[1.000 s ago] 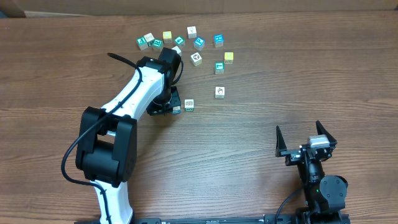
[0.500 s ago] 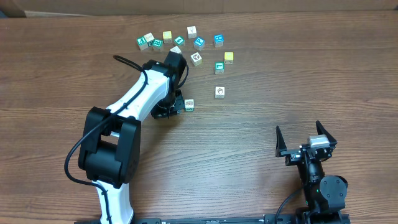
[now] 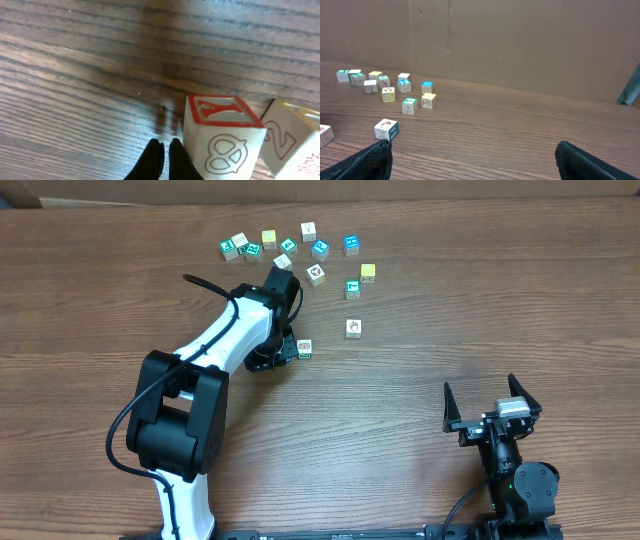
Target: Form a horizontal line
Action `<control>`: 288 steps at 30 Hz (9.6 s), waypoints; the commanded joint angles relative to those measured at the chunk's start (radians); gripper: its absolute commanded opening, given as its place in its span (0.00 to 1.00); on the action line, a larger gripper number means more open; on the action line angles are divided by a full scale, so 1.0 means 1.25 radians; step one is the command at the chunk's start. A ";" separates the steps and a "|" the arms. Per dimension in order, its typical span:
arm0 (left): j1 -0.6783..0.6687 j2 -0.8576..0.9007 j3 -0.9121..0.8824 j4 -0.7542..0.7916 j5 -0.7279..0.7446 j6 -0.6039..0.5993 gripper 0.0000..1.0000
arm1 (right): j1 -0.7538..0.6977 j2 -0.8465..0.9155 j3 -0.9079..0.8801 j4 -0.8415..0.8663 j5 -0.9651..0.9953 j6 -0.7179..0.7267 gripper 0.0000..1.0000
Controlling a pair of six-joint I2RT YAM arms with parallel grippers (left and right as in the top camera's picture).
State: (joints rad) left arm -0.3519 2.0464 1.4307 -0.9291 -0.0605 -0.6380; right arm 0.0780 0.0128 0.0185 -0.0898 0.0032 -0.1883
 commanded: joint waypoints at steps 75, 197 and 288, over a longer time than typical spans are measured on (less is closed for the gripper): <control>0.000 0.007 -0.006 0.037 -0.044 -0.016 0.04 | -0.005 -0.008 -0.009 0.005 -0.004 -0.002 1.00; 0.000 0.007 -0.006 0.038 -0.057 -0.016 0.08 | -0.005 -0.008 -0.009 0.005 -0.004 -0.003 1.00; 0.094 0.002 0.302 -0.235 0.154 0.176 0.06 | -0.005 -0.008 -0.009 0.005 -0.004 -0.003 1.00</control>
State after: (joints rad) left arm -0.2291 2.0491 1.7870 -1.2236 0.1028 -0.4515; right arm 0.0780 0.0128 0.0185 -0.0898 0.0036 -0.1879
